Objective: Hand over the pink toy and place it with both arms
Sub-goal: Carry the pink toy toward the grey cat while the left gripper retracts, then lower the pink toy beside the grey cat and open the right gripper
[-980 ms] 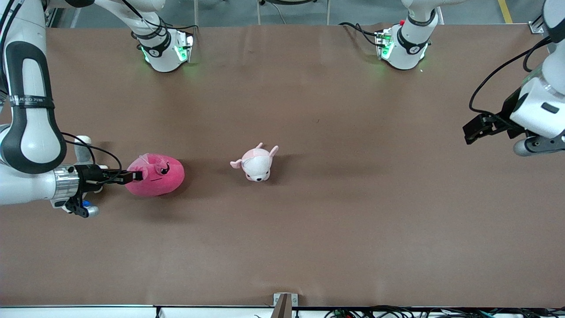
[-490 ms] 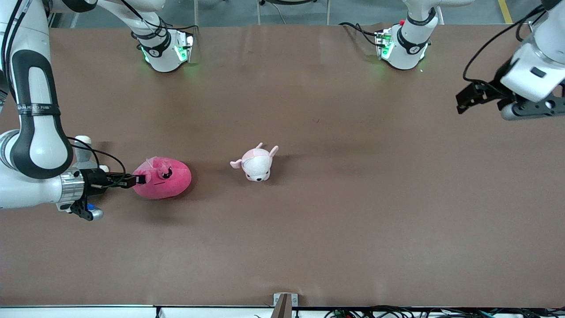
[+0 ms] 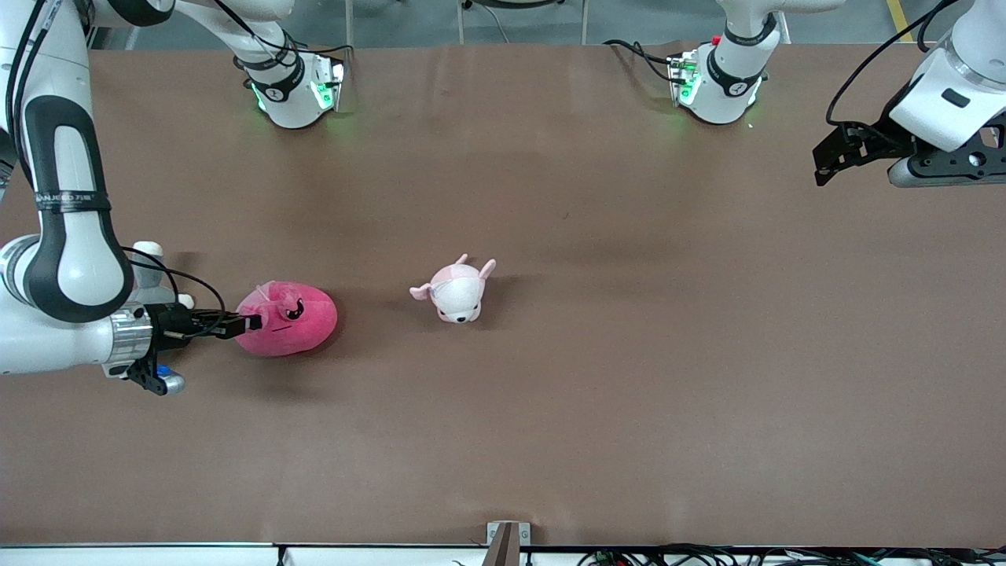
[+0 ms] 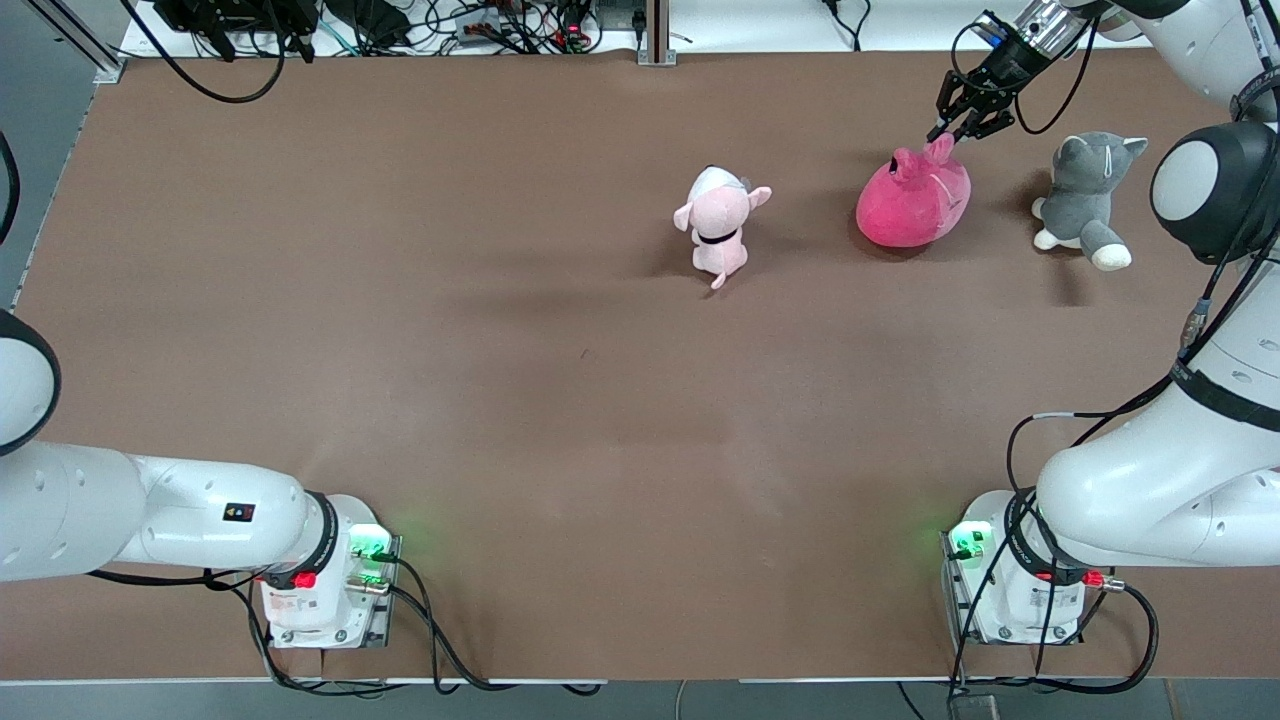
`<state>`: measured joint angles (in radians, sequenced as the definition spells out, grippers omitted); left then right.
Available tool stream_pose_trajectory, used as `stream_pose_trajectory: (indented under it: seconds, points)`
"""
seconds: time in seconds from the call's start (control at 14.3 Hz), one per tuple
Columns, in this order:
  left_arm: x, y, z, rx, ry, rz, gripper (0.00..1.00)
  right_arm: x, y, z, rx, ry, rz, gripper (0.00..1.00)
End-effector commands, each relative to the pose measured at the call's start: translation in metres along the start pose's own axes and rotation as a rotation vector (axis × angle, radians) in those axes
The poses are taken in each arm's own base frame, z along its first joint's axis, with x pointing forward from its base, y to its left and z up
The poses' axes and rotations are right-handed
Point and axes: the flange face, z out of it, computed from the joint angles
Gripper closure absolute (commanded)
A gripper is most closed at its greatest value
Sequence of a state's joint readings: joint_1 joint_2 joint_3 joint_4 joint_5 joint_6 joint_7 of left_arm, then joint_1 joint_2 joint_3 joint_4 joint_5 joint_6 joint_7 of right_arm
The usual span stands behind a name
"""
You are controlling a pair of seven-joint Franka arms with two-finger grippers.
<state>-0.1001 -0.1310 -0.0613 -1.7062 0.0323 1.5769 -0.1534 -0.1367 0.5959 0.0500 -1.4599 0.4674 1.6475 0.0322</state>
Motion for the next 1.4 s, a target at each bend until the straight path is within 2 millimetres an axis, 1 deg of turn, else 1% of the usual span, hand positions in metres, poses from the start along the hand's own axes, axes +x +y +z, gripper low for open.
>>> stream_pose_trajectory:
  seconds: [0.0, 0.14, 0.35, 0.56, 0.63, 0.7, 0.77, 0.84, 0.98, 1.05, 1.12, 1.19, 1.26, 1.33]
  points:
    - [0.0, 0.0, -0.006, -0.015, 0.015, 0.012, 0.0, -0.006, -0.006, -0.024, -0.005, 0.04, -0.012, 0.0]
    - [0.004, -0.002, -0.001, -0.016, 0.005, 0.009, 0.0, -0.019, -0.011, -0.061, -0.068, 0.107, -0.033, 0.0]
    - [0.008, -0.001, -0.001, -0.013, 0.005, 0.01, 0.0, -0.048, -0.02, -0.105, -0.229, 0.192, -0.071, 0.0]
    - [0.011, -0.007, -0.005, -0.012, 0.016, -0.002, 0.0, -0.074, -0.035, -0.147, -0.269, 0.275, -0.1, 0.0]
    - [0.013, -0.006, -0.002, -0.012, 0.01, -0.003, 0.0, -0.081, -0.04, -0.161, -0.291, 0.304, -0.112, 0.0]
    - [0.015, -0.007, -0.003, -0.01, 0.016, -0.008, 0.0, -0.092, -0.046, -0.181, -0.332, 0.344, -0.123, 0.0]
    - [0.018, -0.004, -0.004, -0.011, 0.018, -0.011, 0.0, -0.103, -0.049, -0.197, -0.361, 0.379, -0.128, 0.0]
    - [0.018, -0.001, -0.004, -0.014, 0.018, -0.01, 0.0, -0.112, -0.052, -0.207, -0.381, 0.4, -0.133, 0.0]
    - [0.022, 0.002, -0.005, -0.018, 0.023, -0.007, 0.0, -0.138, -0.057, -0.232, -0.405, 0.451, -0.137, 0.0]
    - [0.023, 0.003, -0.007, -0.019, 0.028, -0.004, 0.0, -0.148, -0.058, -0.237, -0.424, 0.445, -0.129, 0.0]
    - [0.023, 0.003, -0.007, -0.019, 0.028, -0.002, 0.0, -0.165, -0.062, -0.242, -0.444, 0.426, -0.118, 0.0]
    - [0.023, 0.001, -0.007, -0.019, 0.026, -0.001, 0.0, -0.181, -0.067, -0.252, -0.458, 0.442, -0.122, 0.0]
    - [0.023, -0.002, -0.007, -0.019, 0.026, 0.005, 0.0, -0.203, -0.076, -0.262, -0.489, 0.467, -0.132, 0.0]
    - [0.023, -0.002, -0.006, -0.018, 0.022, 0.002, 0.0, -0.219, -0.08, -0.266, -0.521, 0.485, -0.139, 0.0]
